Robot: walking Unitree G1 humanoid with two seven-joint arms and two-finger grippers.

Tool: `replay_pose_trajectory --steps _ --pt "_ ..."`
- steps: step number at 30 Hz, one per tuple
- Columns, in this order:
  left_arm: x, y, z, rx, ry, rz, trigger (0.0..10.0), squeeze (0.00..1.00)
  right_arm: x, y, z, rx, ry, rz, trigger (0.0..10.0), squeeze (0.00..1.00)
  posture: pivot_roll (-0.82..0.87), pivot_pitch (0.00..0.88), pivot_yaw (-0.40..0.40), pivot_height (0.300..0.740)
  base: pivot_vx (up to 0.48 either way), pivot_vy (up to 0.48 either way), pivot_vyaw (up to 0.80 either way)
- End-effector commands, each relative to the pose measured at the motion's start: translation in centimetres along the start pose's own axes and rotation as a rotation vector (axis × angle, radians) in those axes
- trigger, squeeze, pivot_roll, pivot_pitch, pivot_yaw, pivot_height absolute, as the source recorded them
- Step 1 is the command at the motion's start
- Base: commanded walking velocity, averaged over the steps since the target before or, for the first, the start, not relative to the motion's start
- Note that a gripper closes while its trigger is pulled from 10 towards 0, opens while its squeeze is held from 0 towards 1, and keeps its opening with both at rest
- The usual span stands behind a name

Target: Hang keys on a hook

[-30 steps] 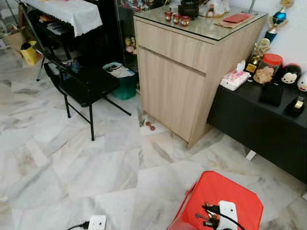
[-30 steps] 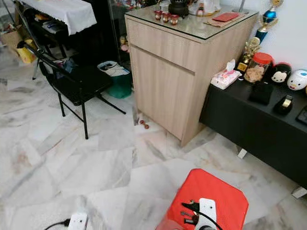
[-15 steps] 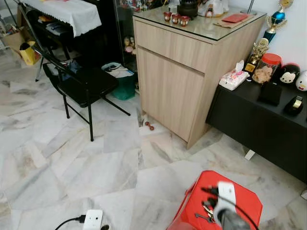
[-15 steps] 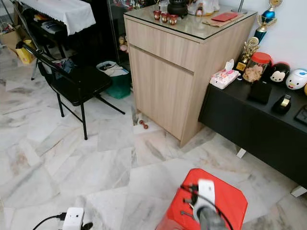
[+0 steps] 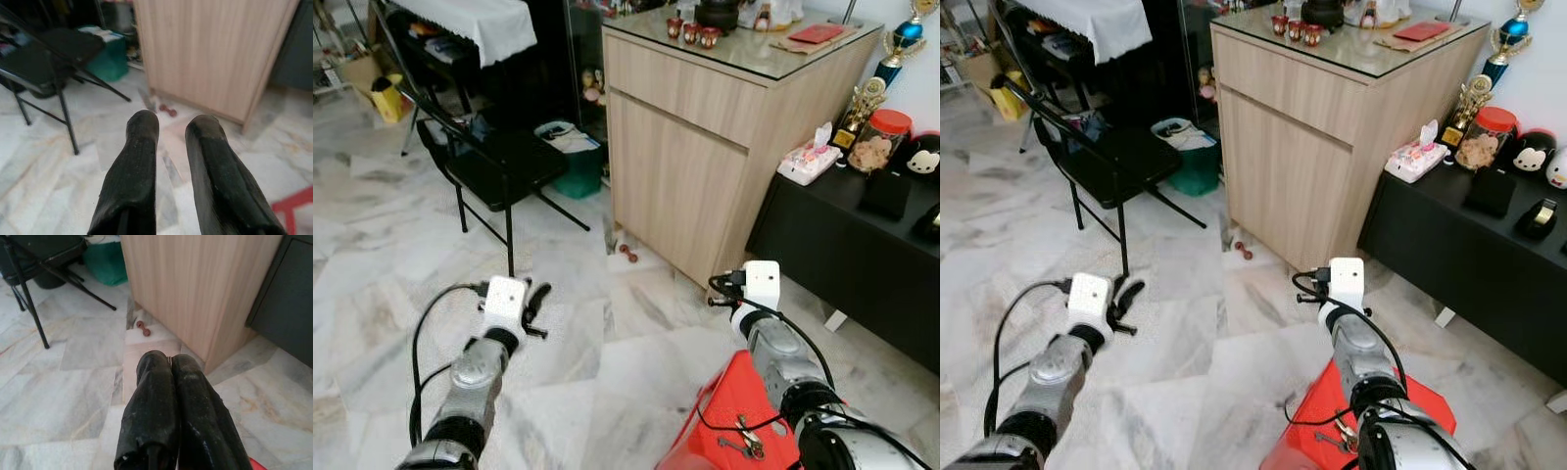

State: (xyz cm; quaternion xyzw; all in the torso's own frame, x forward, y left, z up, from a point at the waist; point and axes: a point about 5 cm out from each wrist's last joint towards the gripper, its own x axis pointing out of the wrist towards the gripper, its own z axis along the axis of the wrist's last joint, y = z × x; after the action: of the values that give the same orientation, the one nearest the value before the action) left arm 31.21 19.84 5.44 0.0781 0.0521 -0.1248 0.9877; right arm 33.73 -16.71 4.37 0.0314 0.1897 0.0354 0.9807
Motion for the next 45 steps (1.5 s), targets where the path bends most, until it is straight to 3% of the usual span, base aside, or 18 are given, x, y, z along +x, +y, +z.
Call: replay_pose_trajectory --steps 1,7,12,18,40,45 --pt "0.2 -0.5 0.8 -0.005 -0.025 -0.083 10.0 0.0 0.4 0.7 1.3 -0.016 -0.03 0.027 10.0 0.0 -0.03 0.0 -0.014 0.74 0.0 0.0 0.0" --pt "-0.4 -1.0 0.5 -0.02 -0.032 -0.097 10.0 0.0 0.3 0.6 1.3 0.003 -0.036 0.016 10.0 0.0 -0.03 0.0 -0.017 0.74 0.0 0.0 0.0" --pt "-0.9 -1.0 0.1 -0.045 -0.026 -0.084 10.0 0.0 0.1 0.6 0.1 0.026 0.013 0.014 10.0 0.0 -0.03 0.0 -0.023 0.74 0.0 0.0 -0.12" --pt "-1.4 -0.9 -0.3 -0.092 -0.015 -0.051 10.0 0.0 -0.1 0.6 -0.6 0.044 0.034 0.01 10.0 0.0 -0.03 0.0 -0.024 0.74 0.0 0.0 -0.8" --pt "-1.5 -1.6 -0.3 -0.118 -0.016 -0.037 10.0 0.0 0.1 1.5 0.5 0.043 -0.011 0.043 10.0 0.0 -0.02 0.0 -0.033 0.74 0.0 0.0 -0.8" --pt "-1.5 -1.6 -0.4 -0.089 0.004 -0.023 10.0 0.0 0.1 1.5 0.8 0.047 -0.025 0.048 10.0 0.0 -0.03 0.0 -0.035 0.74 0.0 0.0 -0.8"
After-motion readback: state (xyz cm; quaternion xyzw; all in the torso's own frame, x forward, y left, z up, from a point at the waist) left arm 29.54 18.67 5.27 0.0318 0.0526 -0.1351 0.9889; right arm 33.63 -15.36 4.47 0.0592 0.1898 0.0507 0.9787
